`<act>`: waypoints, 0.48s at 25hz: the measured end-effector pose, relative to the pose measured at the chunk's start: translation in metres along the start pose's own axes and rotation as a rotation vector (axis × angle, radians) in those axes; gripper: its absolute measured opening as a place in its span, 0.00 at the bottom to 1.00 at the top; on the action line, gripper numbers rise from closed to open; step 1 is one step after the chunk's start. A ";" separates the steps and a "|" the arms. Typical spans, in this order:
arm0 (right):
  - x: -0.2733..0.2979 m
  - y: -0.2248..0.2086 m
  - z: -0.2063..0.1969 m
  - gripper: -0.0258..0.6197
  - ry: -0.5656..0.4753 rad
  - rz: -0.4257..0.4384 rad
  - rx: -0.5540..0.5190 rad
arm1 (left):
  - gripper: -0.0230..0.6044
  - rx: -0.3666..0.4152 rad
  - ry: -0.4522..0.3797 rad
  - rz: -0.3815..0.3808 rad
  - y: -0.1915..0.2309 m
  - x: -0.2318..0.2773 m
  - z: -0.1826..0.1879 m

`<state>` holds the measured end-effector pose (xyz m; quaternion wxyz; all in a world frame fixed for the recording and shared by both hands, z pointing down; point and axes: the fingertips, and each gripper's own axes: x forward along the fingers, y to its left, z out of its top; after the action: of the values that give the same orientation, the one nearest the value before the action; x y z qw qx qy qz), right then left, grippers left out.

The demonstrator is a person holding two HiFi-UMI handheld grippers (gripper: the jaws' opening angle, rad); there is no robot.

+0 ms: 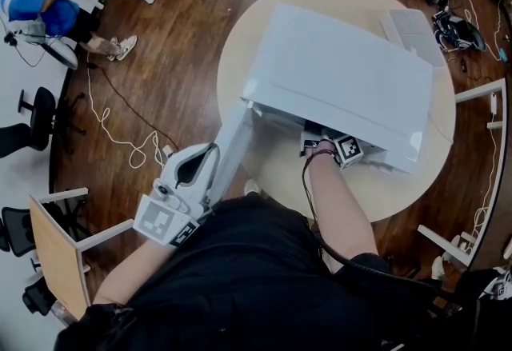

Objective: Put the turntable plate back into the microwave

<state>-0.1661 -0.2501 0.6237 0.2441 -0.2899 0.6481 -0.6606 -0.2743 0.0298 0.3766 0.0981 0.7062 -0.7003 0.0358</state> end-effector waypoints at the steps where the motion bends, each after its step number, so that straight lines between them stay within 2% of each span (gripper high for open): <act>1: 0.002 0.009 -0.002 0.10 -0.006 0.003 0.006 | 0.04 0.001 0.001 -0.001 0.000 0.000 0.000; 12: 0.012 0.009 0.003 0.10 -0.047 0.001 -0.005 | 0.04 -0.020 0.007 0.002 0.005 0.001 0.002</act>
<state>-0.1725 -0.2613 0.6155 0.2591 -0.3056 0.6439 -0.6518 -0.2798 0.0288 0.3753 0.1076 0.7043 -0.7010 0.0311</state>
